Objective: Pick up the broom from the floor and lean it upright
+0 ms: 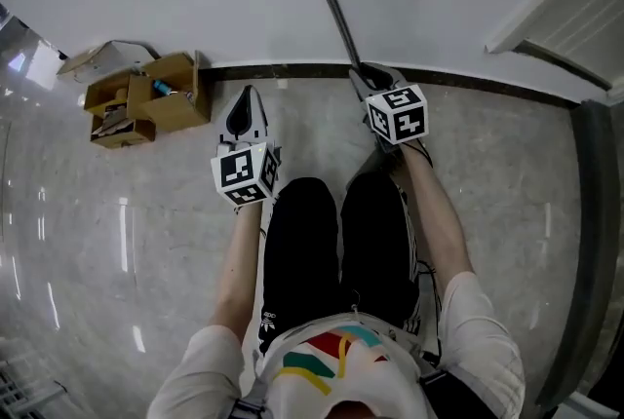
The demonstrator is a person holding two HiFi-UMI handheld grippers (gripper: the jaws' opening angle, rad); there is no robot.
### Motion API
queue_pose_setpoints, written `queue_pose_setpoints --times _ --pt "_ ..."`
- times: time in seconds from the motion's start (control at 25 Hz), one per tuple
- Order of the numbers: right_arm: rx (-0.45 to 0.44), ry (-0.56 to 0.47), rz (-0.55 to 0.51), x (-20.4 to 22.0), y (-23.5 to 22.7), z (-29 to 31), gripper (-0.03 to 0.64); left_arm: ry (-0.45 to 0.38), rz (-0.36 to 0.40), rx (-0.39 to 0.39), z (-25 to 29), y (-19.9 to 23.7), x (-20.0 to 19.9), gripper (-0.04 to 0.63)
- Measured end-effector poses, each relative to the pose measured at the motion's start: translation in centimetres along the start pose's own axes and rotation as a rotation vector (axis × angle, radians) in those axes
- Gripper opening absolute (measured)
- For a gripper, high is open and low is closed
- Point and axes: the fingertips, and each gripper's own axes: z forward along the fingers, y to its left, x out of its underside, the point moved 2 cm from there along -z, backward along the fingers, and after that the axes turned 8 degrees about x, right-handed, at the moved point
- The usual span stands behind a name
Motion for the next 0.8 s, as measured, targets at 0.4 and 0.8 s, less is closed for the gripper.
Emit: queue_pose_setpoints --times 0.4,0.8 --pt "0.291 -0.120 0.196 -0.9 -9.3 -3.5 0.084 0.014 0.028 0.068 1.9 -4.5 -0.8 0.044" --pt "0.370 -0.150 0.303 -1.0 -12.6 -3.9 0.084 0.030 0.061 0.085 2.3 -6.7 -1.0 0.044"
